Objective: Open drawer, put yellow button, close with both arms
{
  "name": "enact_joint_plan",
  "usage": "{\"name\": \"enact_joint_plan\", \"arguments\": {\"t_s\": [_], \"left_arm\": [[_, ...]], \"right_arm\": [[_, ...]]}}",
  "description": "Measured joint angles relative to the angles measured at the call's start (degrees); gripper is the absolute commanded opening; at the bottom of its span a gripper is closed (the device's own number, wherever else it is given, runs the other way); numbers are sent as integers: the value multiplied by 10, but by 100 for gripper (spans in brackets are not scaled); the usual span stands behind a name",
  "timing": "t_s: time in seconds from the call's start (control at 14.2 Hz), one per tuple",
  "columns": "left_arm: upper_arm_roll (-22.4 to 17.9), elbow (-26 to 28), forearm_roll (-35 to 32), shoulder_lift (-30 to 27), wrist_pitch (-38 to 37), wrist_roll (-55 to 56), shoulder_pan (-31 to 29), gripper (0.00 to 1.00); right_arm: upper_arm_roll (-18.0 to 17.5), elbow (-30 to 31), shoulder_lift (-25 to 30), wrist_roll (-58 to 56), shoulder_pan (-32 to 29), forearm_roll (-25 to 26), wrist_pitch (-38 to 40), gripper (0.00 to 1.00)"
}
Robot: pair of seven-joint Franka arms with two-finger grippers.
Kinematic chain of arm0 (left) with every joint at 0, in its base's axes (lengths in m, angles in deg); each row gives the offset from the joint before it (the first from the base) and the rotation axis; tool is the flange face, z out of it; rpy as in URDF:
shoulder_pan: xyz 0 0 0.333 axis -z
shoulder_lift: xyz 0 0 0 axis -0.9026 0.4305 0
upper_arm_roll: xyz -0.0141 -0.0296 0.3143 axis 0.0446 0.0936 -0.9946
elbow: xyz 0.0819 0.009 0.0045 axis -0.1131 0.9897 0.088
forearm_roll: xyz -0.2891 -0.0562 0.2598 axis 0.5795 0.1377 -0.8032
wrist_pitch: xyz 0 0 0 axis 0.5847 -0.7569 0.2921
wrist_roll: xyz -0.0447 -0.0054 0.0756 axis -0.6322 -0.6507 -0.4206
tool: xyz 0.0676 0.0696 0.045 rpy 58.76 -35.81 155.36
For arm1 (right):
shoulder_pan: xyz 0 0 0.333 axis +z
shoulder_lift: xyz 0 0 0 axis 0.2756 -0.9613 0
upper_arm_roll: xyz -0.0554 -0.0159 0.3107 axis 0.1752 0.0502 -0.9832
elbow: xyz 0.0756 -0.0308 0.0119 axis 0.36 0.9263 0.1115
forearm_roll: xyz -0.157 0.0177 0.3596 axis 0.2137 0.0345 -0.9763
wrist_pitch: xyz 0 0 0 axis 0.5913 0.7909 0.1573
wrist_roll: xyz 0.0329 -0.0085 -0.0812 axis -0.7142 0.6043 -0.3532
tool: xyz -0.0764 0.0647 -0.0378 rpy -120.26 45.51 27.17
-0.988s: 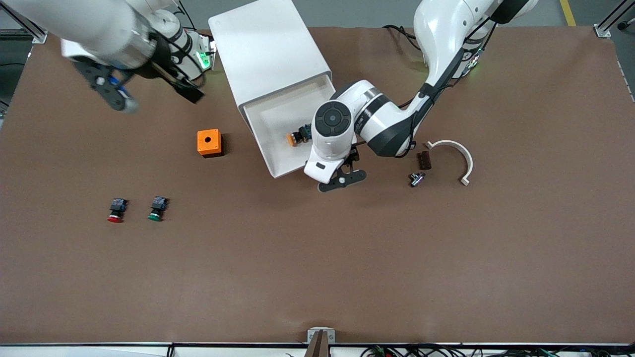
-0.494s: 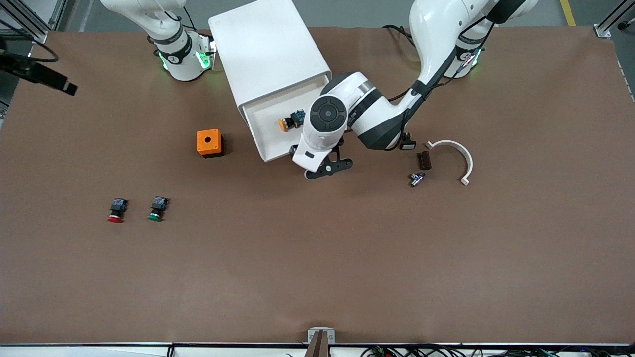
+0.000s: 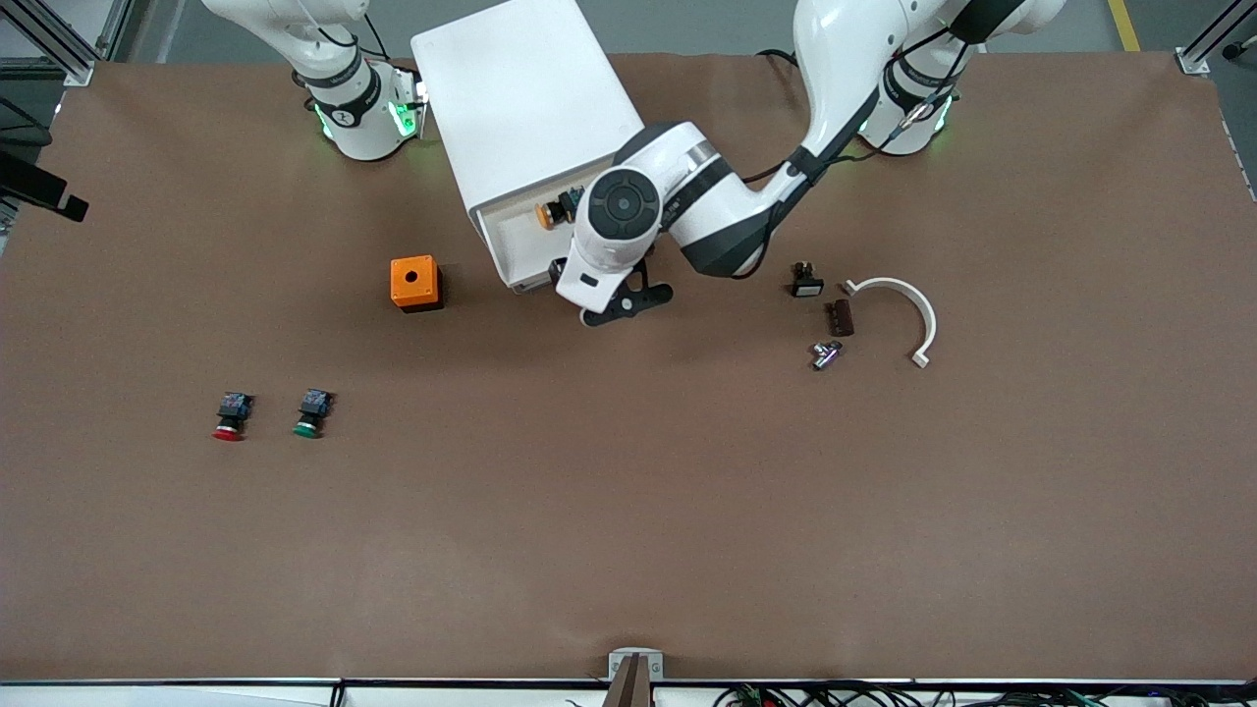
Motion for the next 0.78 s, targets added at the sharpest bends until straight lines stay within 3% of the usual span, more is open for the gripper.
{"name": "enact_joint_plan", "arguments": {"t_s": [0.49, 0.78], "left_arm": [[1, 1, 19, 0, 0, 46, 48, 100], [1, 2, 34, 2, 4, 52, 60, 100]], "right_arm": [[-14, 1, -24, 0, 12, 3, -85, 100], [-12, 1, -35, 0, 11, 6, -93, 100]]}}
